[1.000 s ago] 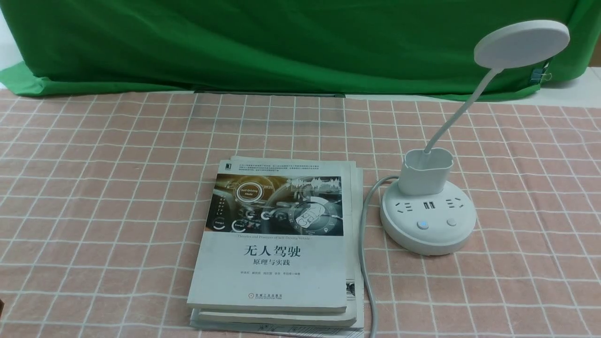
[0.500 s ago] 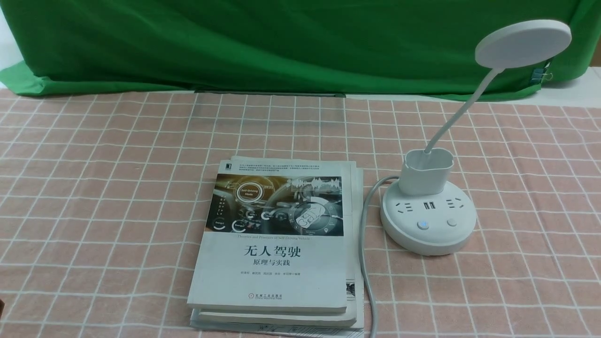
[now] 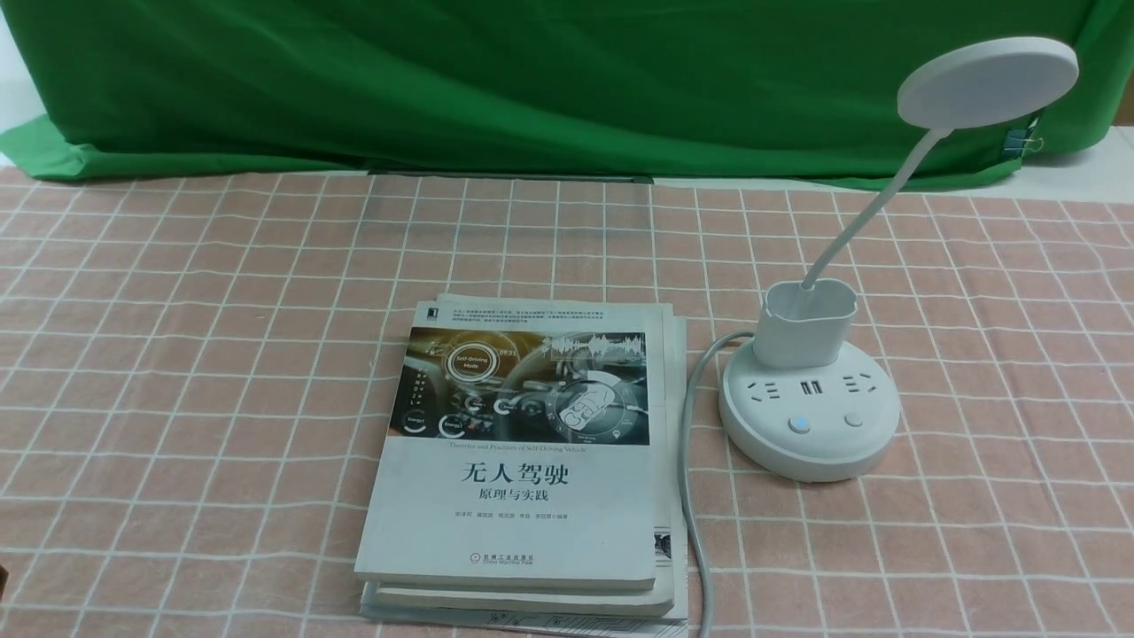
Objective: Turn on the table lamp on the pink coffee tablecloth with your hand.
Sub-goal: 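Press the button on the base of the white desk lamp with the right gripper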
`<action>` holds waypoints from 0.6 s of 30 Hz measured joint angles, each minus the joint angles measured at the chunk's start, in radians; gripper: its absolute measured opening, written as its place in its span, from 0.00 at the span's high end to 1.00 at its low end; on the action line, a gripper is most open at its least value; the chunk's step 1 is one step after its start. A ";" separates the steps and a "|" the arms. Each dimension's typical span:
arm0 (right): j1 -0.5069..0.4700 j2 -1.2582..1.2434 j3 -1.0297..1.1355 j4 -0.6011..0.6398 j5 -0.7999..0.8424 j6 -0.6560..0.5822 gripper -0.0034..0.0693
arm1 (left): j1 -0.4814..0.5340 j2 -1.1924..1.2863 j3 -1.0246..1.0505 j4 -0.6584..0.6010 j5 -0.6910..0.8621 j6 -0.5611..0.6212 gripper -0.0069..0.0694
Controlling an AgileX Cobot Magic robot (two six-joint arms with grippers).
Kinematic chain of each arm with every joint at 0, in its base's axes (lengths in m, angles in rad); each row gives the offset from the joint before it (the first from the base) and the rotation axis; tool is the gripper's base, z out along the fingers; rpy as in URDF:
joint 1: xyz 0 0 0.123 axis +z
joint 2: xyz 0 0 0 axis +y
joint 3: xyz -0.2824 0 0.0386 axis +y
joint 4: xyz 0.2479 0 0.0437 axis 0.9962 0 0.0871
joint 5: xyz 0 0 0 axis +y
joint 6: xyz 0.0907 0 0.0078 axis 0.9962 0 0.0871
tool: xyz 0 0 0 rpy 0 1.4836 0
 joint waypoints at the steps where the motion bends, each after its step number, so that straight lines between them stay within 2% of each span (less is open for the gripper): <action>1: 0.000 0.000 0.000 0.000 -0.023 0.065 0.62 | 0.000 0.000 0.000 0.000 0.000 0.001 0.88; 3: 0.000 0.000 0.000 0.000 -0.056 0.207 0.62 | 0.000 0.000 0.000 0.000 0.000 0.001 0.88; 9: 0.000 0.000 0.000 0.001 -0.111 0.288 0.64 | 0.000 0.000 0.000 0.000 0.000 0.001 0.88; 12: 0.007 0.011 -0.014 0.001 -0.058 0.285 0.72 | 0.000 0.000 0.000 0.000 0.000 0.001 0.88; 14: 0.027 0.070 -0.083 0.001 0.033 0.254 0.82 | 0.000 0.000 0.000 0.000 0.000 0.001 0.88; 17: 0.068 0.188 -0.223 0.001 0.163 0.179 0.90 | 0.000 0.000 0.000 0.000 0.000 0.001 0.88; 18: 0.097 0.300 -0.319 0.001 0.280 0.117 0.91 | 0.000 0.000 0.000 0.000 0.000 0.001 0.88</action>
